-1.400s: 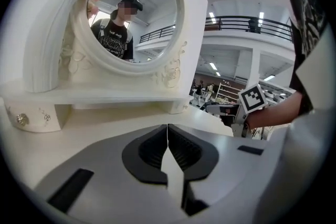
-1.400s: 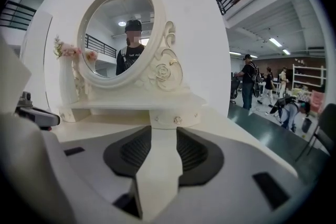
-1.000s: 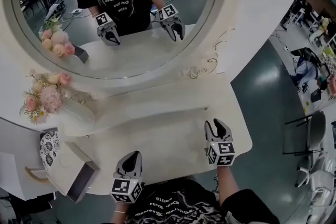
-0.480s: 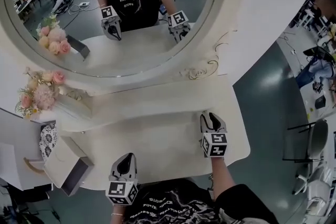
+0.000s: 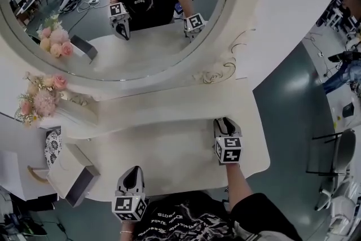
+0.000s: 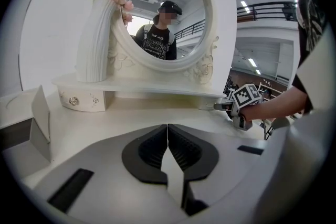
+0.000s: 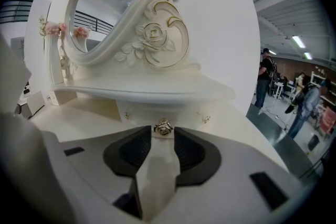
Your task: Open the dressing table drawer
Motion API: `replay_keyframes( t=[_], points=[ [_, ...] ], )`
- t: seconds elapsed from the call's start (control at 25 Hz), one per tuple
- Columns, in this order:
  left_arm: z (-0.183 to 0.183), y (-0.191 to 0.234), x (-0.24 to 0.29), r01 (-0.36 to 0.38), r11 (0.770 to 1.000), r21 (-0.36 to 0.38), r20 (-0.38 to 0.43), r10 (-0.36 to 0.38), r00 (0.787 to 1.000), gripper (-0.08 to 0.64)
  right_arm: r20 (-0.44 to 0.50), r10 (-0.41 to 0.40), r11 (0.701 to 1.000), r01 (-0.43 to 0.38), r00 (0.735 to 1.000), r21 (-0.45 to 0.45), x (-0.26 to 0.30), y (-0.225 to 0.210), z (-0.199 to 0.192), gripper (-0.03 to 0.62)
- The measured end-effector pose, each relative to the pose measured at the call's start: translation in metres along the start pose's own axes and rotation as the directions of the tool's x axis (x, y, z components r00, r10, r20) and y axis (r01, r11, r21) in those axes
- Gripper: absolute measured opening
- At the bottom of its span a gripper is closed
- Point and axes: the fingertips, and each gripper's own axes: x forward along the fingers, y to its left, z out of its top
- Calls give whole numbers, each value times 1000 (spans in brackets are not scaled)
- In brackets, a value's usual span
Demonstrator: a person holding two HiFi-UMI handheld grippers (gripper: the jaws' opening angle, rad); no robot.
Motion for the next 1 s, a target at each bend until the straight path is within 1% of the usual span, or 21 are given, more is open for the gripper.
replay_keyframes(
  t=[0.12,0.2,0.4,1.0],
  points=[
    [-2,1,-1,-8,1000,-5,-2,8,1000,17,6,0,1000,1,1000,-10,1,1,3,134],
    [-2,1,-1,-11,1000,-9,0,11,1000,17,11,-2,1000,2,1000,-22,1,-1,6,104],
    [-4,-1,0,-9,1000,-9,-2,9,1000,17,-6,9,998,-10,1000,-59,3,0,5,103],
    [-7,3,1,-7,1000,-25,-5,7,1000,17,-21,-13,997,11,1000,-72,1,0,4,101]
  ],
)
